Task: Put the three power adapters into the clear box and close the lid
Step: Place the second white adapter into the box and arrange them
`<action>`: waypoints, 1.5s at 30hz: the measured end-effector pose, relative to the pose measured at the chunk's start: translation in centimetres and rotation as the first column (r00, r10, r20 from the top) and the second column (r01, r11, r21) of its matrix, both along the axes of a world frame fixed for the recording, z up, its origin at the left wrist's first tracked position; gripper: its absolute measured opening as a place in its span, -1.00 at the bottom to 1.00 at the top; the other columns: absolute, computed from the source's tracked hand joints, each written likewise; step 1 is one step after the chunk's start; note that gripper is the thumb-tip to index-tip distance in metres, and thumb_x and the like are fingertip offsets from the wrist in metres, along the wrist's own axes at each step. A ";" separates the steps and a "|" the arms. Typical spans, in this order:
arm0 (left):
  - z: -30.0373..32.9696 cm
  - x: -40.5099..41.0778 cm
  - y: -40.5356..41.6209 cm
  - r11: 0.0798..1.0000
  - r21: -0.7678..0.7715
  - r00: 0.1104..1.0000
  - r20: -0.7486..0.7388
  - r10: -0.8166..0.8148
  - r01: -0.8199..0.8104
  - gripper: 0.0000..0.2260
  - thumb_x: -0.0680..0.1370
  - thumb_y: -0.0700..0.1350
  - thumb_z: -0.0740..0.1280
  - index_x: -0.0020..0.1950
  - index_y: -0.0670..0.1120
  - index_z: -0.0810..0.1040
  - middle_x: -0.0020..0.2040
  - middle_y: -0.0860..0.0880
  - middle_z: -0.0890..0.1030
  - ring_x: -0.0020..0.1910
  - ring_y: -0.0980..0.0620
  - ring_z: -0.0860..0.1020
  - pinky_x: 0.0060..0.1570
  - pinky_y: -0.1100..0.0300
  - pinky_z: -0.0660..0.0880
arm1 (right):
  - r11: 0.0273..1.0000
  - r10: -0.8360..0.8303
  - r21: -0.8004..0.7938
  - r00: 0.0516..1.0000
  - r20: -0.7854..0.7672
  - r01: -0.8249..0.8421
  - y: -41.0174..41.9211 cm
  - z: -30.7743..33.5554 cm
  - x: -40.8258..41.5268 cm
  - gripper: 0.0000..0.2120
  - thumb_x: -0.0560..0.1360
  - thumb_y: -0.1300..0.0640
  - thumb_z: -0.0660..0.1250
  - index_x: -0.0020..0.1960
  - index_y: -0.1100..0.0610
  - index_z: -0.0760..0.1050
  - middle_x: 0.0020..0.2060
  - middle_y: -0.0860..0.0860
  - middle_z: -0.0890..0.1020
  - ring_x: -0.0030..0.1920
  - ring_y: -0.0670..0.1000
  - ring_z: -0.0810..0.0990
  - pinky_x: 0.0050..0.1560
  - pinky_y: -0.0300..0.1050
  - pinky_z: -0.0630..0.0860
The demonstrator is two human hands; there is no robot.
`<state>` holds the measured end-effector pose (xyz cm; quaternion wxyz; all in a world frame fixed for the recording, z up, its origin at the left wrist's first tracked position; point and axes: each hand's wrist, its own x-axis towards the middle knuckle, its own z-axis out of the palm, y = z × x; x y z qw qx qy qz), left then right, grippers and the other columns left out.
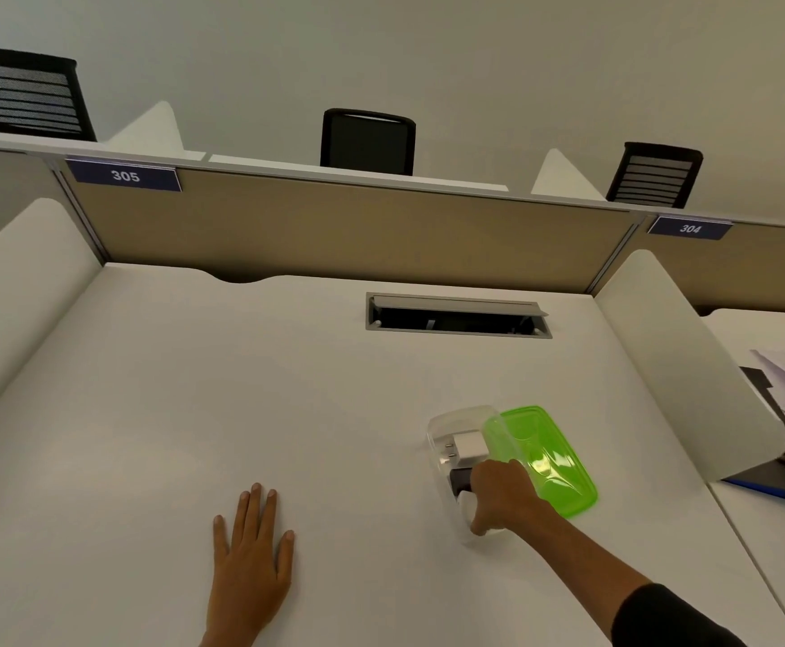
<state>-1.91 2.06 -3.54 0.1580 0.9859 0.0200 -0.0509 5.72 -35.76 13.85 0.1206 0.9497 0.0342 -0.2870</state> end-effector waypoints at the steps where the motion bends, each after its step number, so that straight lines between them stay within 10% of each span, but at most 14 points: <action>1: 0.0 0.0 0.0 1.000 0.001 1.000 0.000 0.000 0.000 -0.30 0.66 0.28 -0.21 0.75 -0.03 0.00 0.77 -0.03 -0.01 0.75 -0.01 -0.02 0.69 -0.29 -0.02 | 1.000 -0.002 0.007 1.000 -0.004 0.002 0.1 0.0 -0.1 -0.57 0.23 -0.04 0.55 -0.34 0.03 0.27 -0.24 -0.05 0.52 -0.22 0.08 0.51 0.00 -0.07 0.37; 11: 0.1 0.0 0.0 1.000 -0.003 1.000 0.008 -0.002 0.002 -0.30 0.66 0.27 -0.20 0.75 -0.03 0.03 0.77 -0.03 0.01 0.75 -0.01 -0.01 0.69 -0.29 -0.01 | 1.000 0.012 0.005 1.000 -0.002 -0.012 0.6 -0.5 -0.5 -0.60 0.32 0.05 0.47 -0.33 0.03 0.21 -0.37 -0.07 0.32 -0.21 0.08 0.48 0.14 -0.07 0.47; 26: -0.1 0.3 -0.5 1.000 -0.007 1.000 0.020 0.021 -0.021 -0.28 0.66 0.30 -0.20 0.73 -0.05 0.12 0.76 -0.06 0.10 0.74 -0.05 0.06 0.66 -0.34 0.01 | 0.958 -0.207 0.246 0.948 0.242 0.146 -3.6 -1.9 -0.9 -0.43 0.40 -0.45 0.36 0.07 0.02 0.65 0.00 -0.03 0.70 0.04 0.06 0.68 0.01 -0.06 0.56; 31: 1.1 2.5 -3.4 0.991 -0.134 0.998 0.057 0.037 -0.029 -0.28 0.66 0.32 -0.06 0.64 -0.13 0.33 0.66 -0.13 0.35 0.70 -0.13 0.21 0.56 -0.51 0.08 | 0.938 -0.277 0.322 0.834 0.477 0.127 -5.3 -2.5 -2.5 -0.60 0.44 -0.26 0.48 0.06 0.03 0.70 -0.04 -0.01 0.69 0.06 0.12 0.63 0.00 0.08 0.58; 36: 5.3 5.9 -9.6 0.876 -0.483 0.990 0.117 0.083 -0.016 -0.43 0.69 0.08 0.29 0.66 -0.08 0.30 0.63 -0.06 0.41 0.65 -0.06 0.32 0.65 -0.12 0.19 | 0.918 -0.371 0.325 0.773 0.514 0.225 -6.4 -3.6 -4.4 -0.61 0.30 -0.08 0.63 0.05 0.05 0.69 -0.08 0.02 0.65 -0.06 0.17 0.61 -0.19 0.08 0.56; 40: 9.3 8.5 -14.5 0.729 -0.679 0.996 -0.068 0.052 -0.084 -0.55 0.65 0.05 0.38 0.53 0.03 0.47 0.34 -0.02 0.67 0.12 0.11 0.68 0.05 0.31 0.57 | 0.828 -0.504 0.516 0.693 0.516 0.219 -6.8 -4.1 -5.7 -0.52 0.37 0.06 0.61 0.24 0.14 0.61 0.01 0.08 0.58 0.02 0.19 0.60 -0.14 0.14 0.64; 45: 11.6 11.0 -19.1 0.688 -0.715 0.968 -0.241 -0.073 -0.126 -0.50 0.66 0.10 0.37 0.58 0.00 0.43 0.23 0.00 0.65 0.17 -0.04 0.68 0.21 0.10 0.62 | 0.669 -0.680 0.670 0.628 0.379 0.321 -7.5 -5.1 -6.5 -0.56 0.49 0.17 0.50 0.34 0.20 0.52 0.15 0.14 0.54 0.19 0.24 0.54 0.09 0.15 0.61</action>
